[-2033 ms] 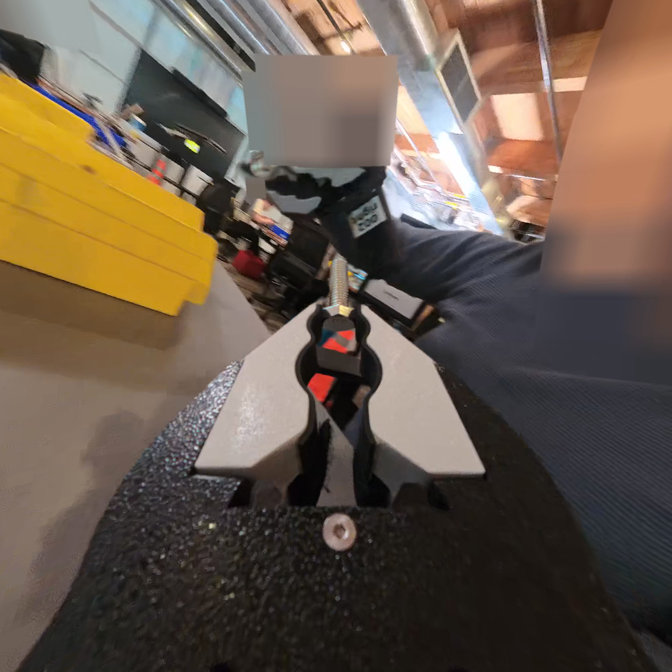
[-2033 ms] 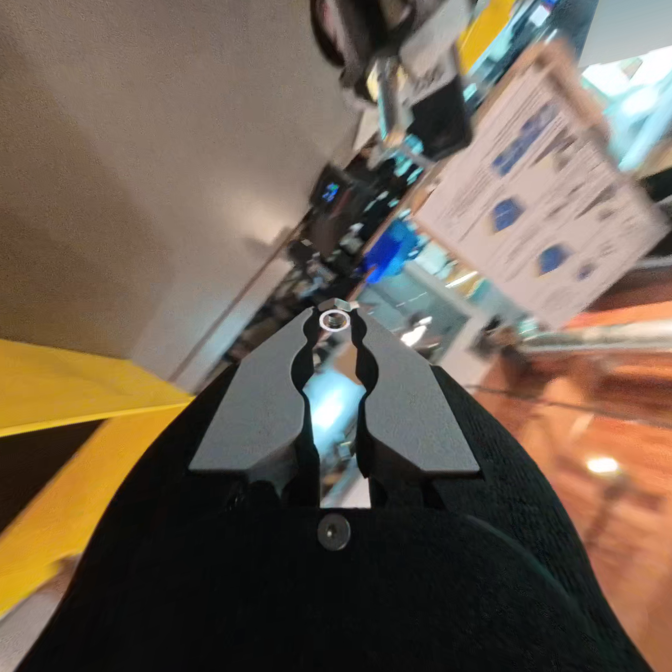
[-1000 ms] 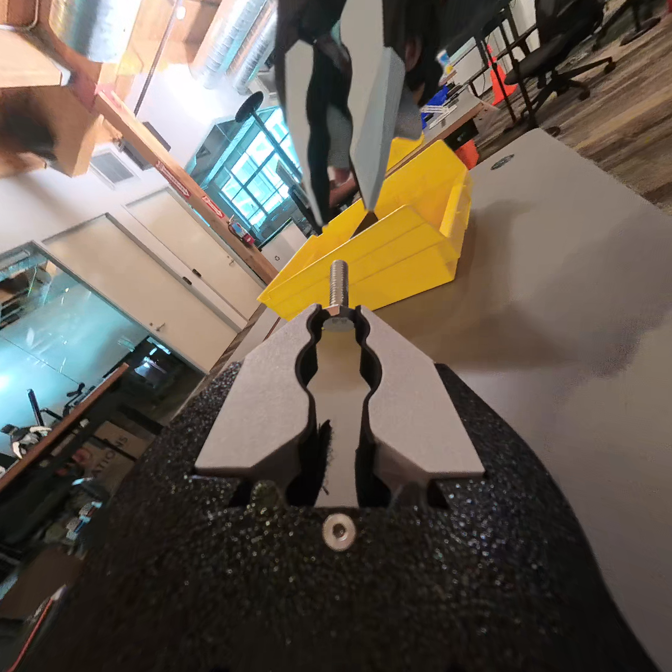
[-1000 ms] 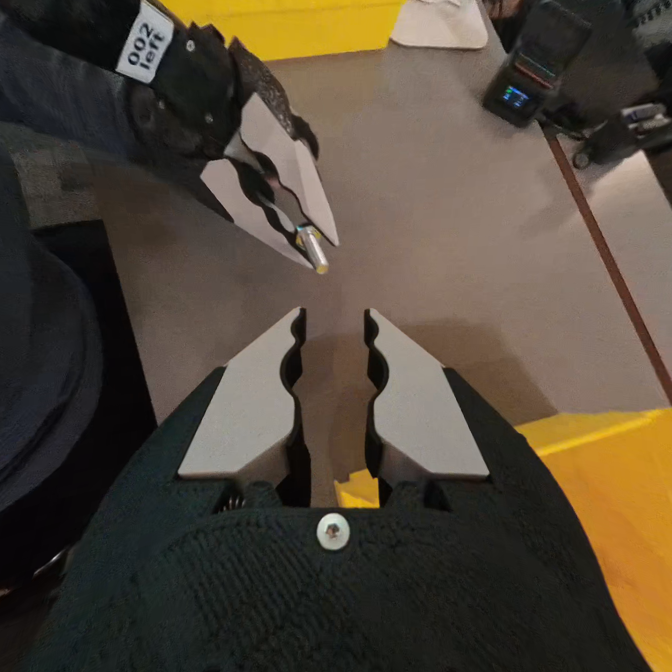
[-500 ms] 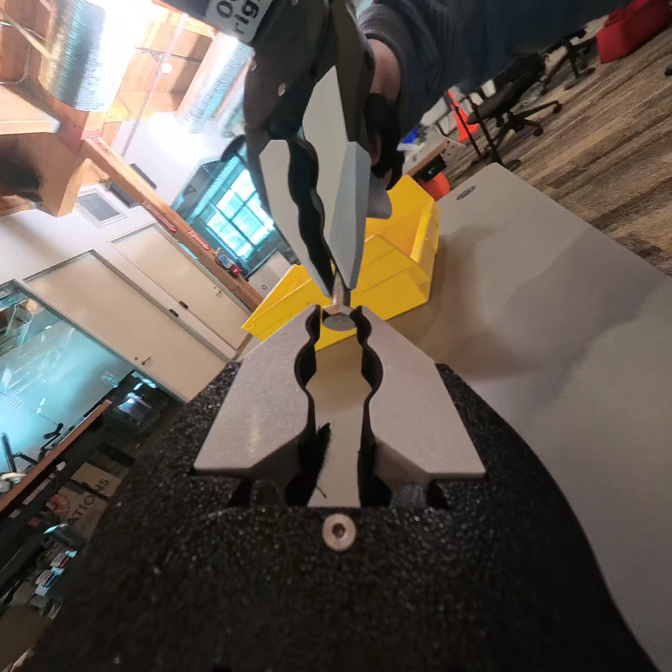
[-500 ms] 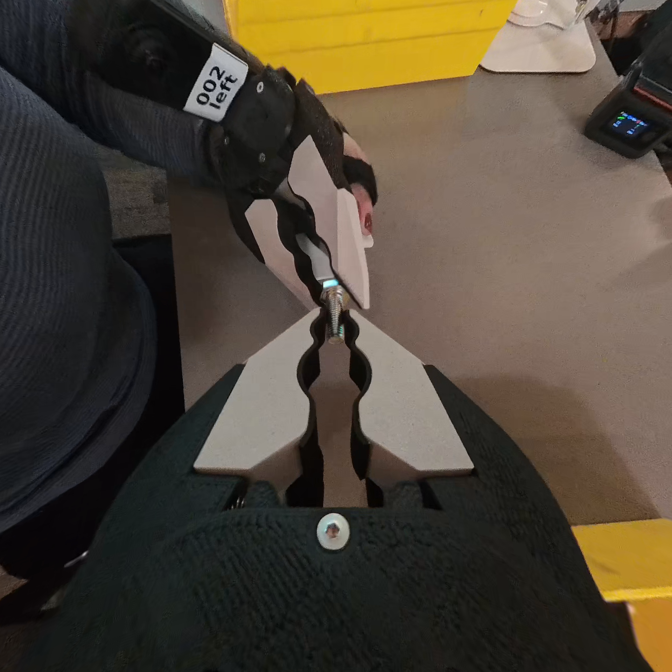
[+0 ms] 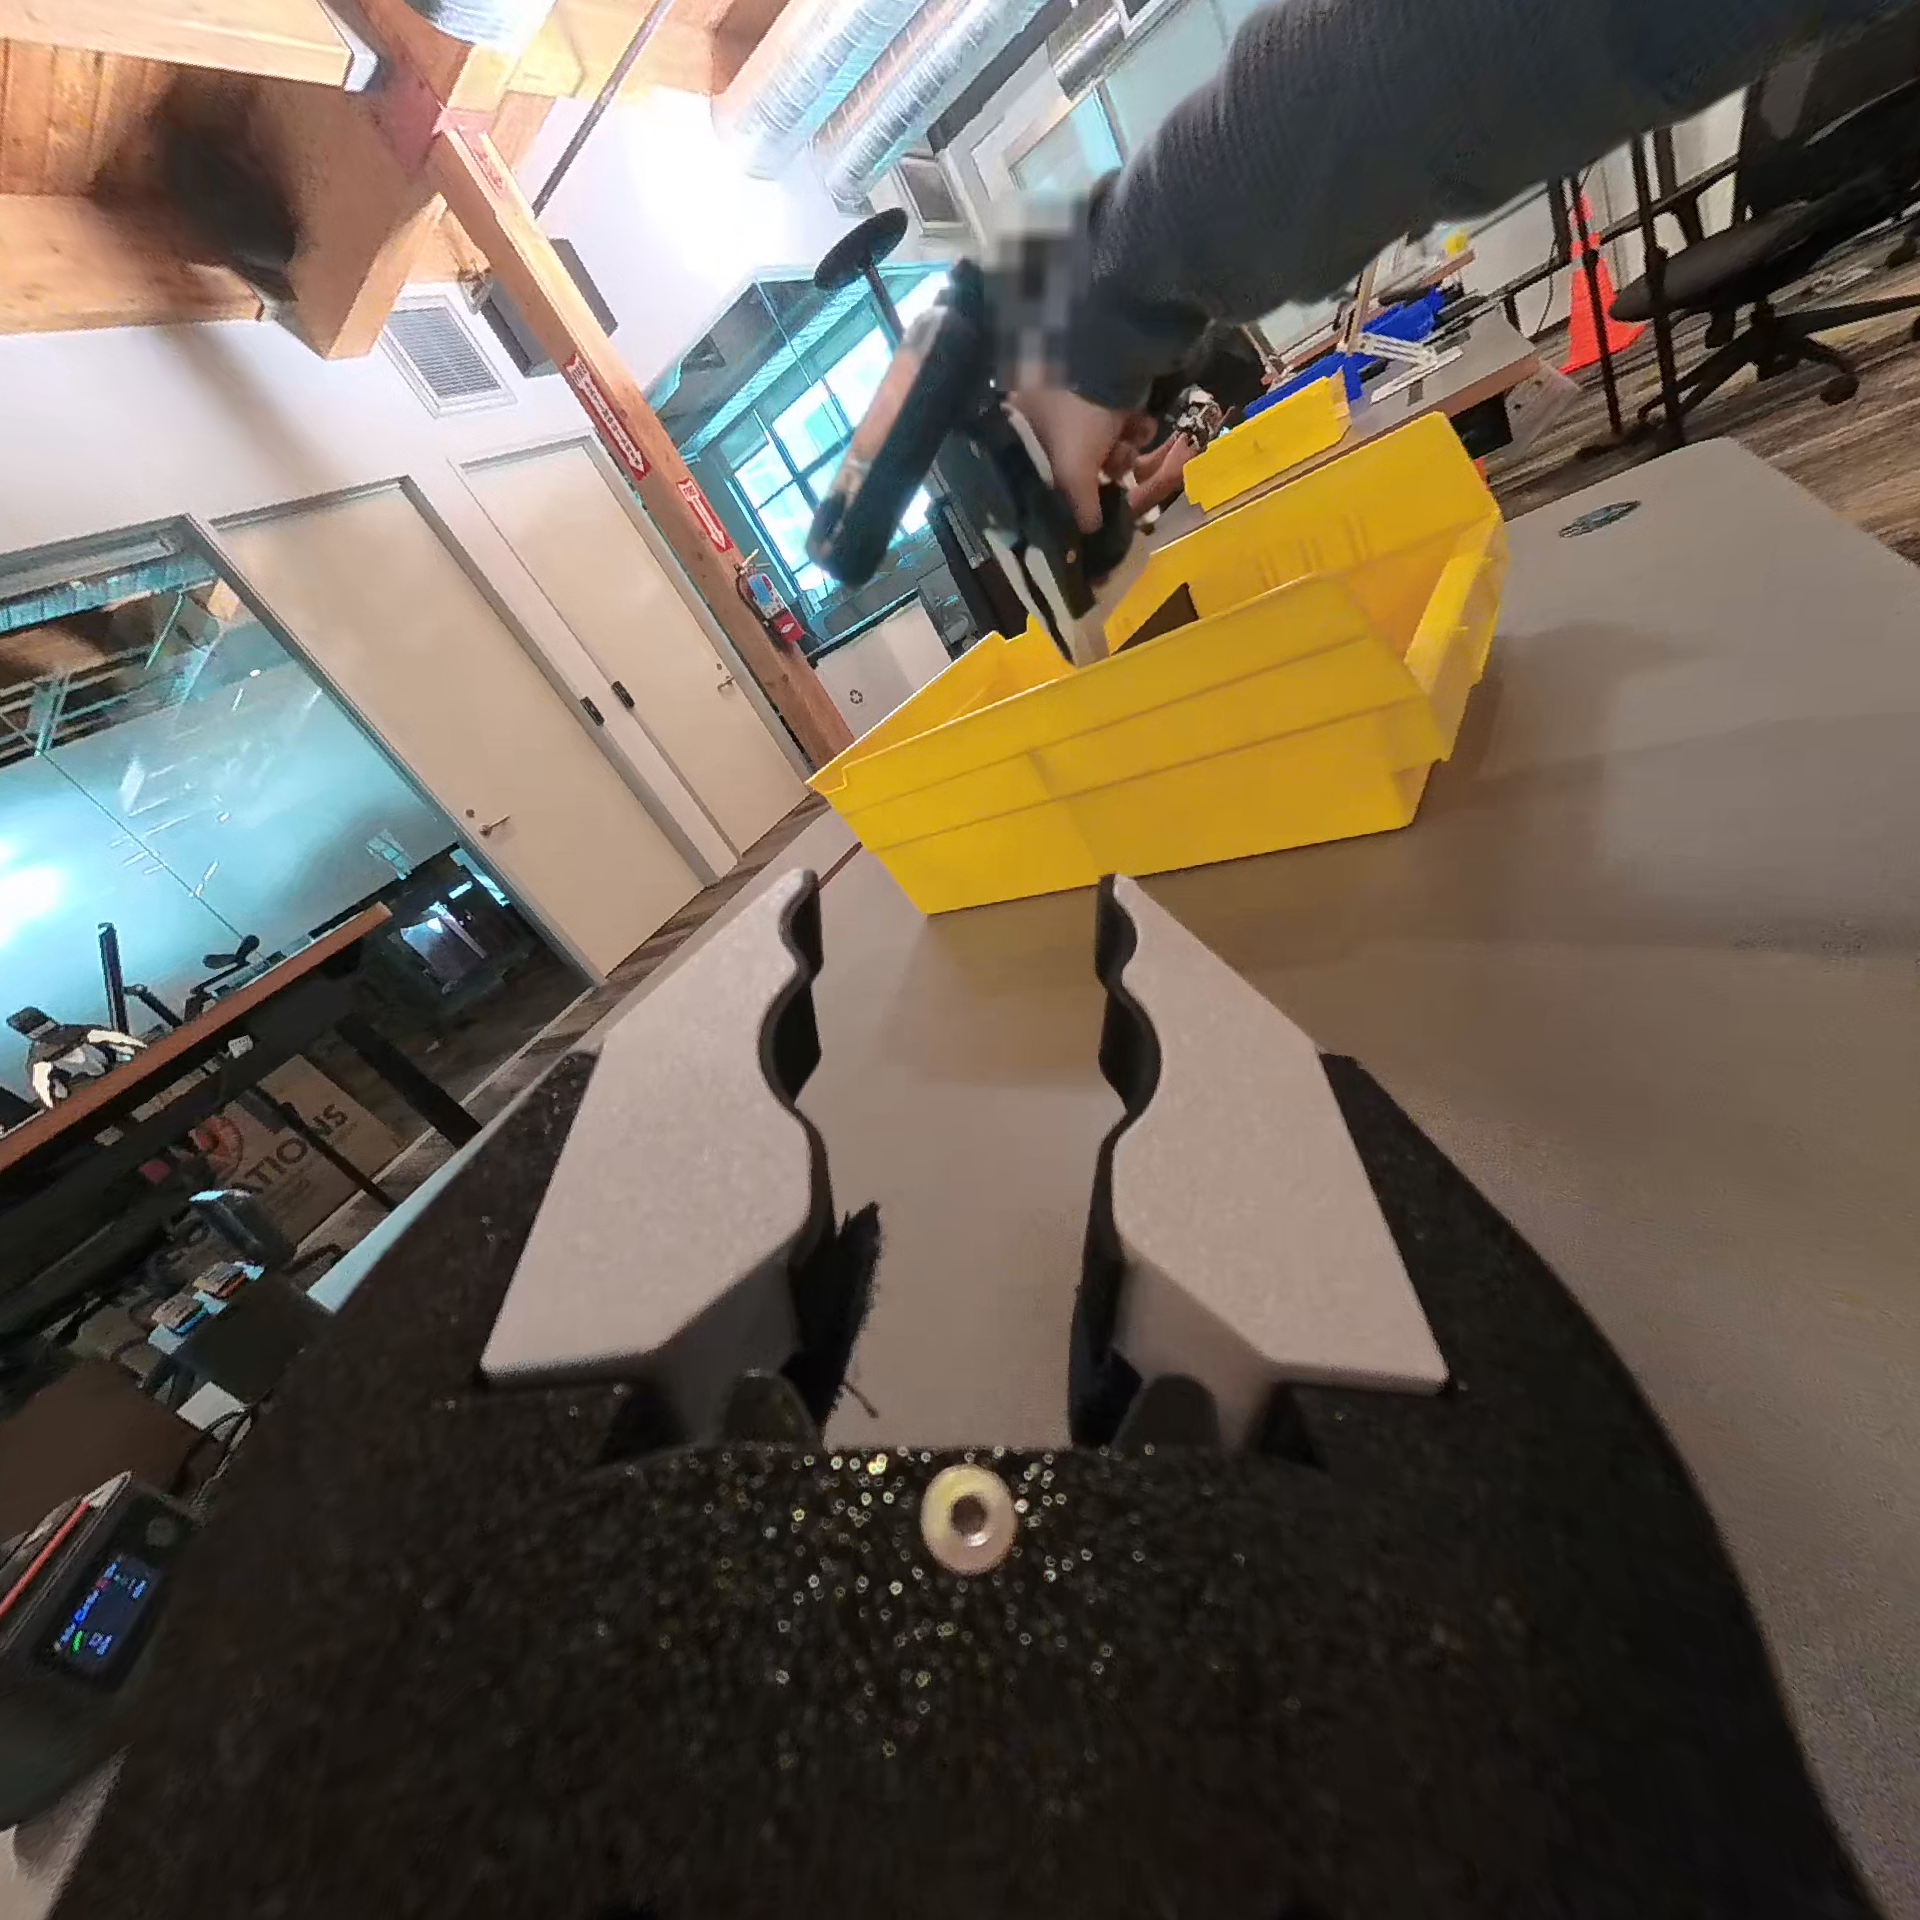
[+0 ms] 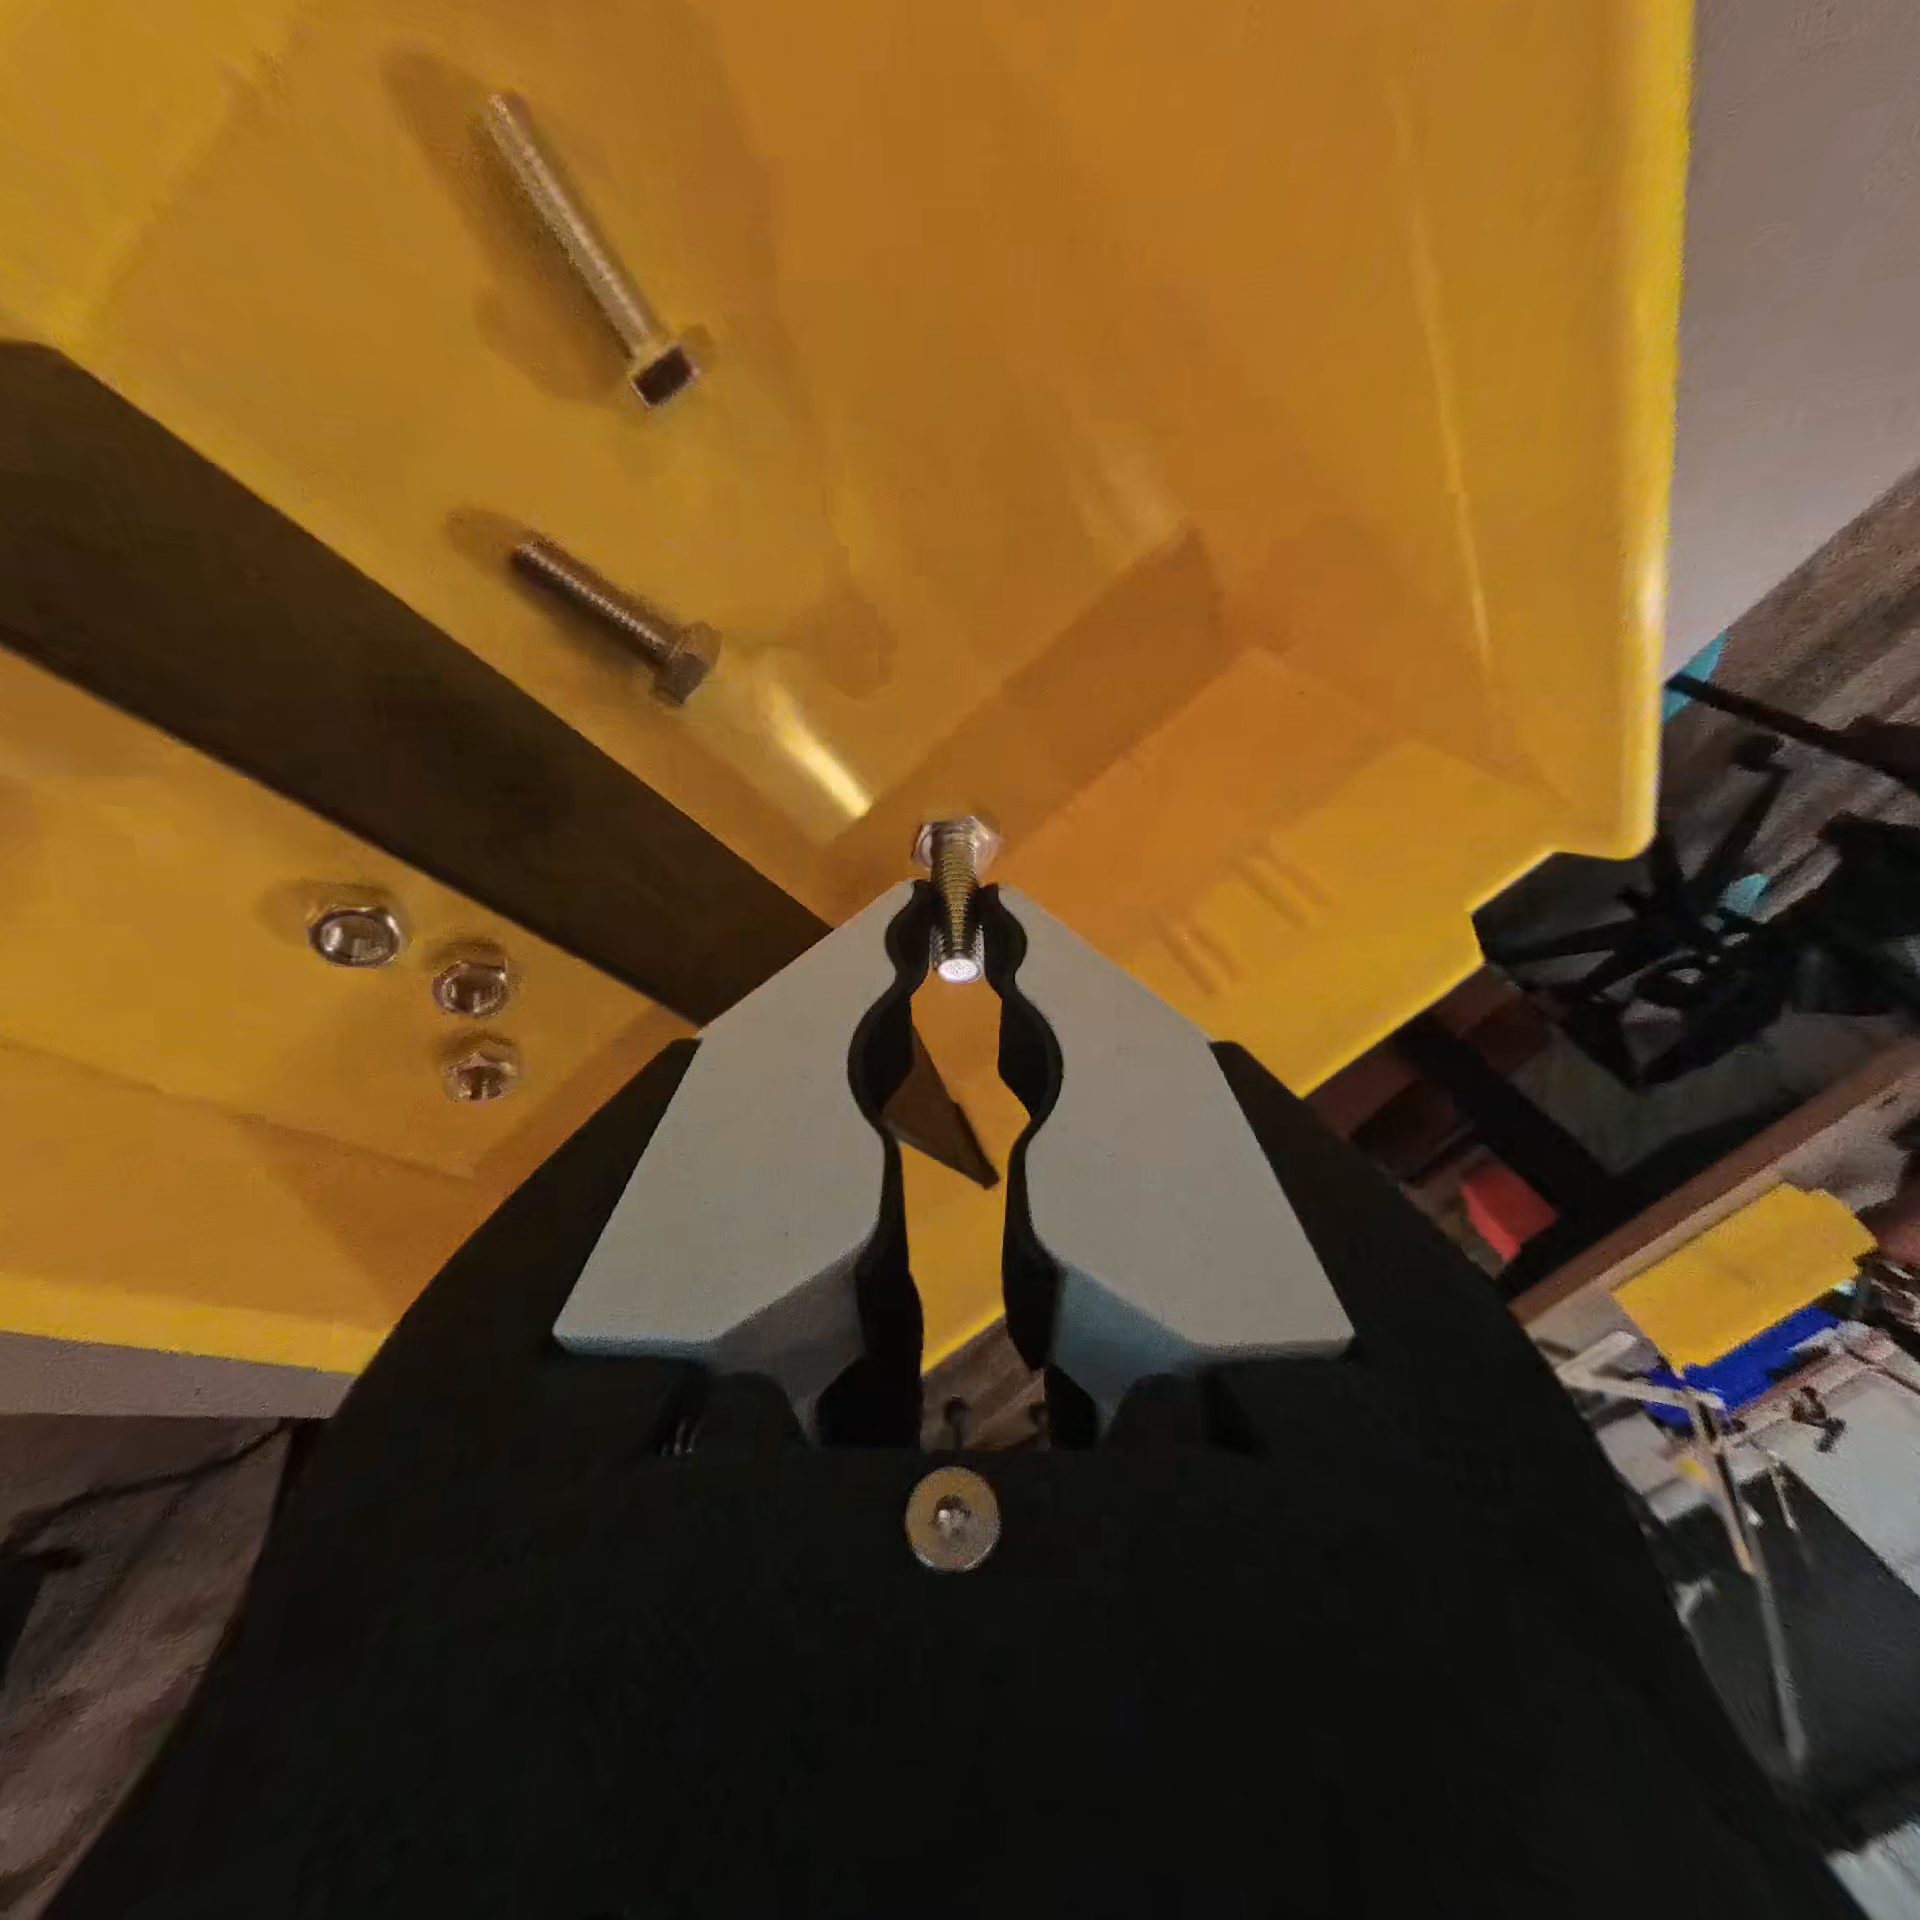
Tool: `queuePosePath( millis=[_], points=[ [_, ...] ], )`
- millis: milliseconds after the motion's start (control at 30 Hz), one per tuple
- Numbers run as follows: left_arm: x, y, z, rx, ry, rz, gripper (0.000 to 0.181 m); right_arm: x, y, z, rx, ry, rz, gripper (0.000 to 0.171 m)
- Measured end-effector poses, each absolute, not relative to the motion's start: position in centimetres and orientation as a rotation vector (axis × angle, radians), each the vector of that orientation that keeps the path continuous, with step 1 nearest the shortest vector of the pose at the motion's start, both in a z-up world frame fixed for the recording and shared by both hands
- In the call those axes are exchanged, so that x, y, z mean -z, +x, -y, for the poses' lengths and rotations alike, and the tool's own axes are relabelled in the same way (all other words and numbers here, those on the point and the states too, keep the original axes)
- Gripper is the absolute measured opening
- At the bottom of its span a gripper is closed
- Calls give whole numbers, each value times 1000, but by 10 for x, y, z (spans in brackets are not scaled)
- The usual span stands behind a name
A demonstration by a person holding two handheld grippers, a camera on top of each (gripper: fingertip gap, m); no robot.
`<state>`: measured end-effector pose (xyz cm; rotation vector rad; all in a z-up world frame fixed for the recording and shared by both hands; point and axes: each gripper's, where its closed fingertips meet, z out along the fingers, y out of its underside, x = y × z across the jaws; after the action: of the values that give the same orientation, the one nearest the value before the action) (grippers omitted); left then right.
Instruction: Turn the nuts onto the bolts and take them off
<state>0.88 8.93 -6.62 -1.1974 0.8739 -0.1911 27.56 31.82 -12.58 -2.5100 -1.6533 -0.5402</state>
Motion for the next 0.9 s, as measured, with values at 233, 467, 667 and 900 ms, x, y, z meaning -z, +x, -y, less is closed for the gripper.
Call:
queuePosePath(
  millis=[233, 467, 667, 900],
  points=[
    [71, 7, -94, 201, -1233, -866, 49, 138, 281, -326, 479, -2566, 1523, 16],
    [65, 5, -93, 200, -1240, -853, 48, 3, 141, -282, 48, -1939, 1188, 24],
    [15, -37, -81, 133, -1300, -640, 49, -40, -1, -191, -398, -1281, 922, 24],
    [-23, -228, -4, -320, -1596, -147, 86, 40, -52, -189, -310, -1048, 894, 16]
  ],
)
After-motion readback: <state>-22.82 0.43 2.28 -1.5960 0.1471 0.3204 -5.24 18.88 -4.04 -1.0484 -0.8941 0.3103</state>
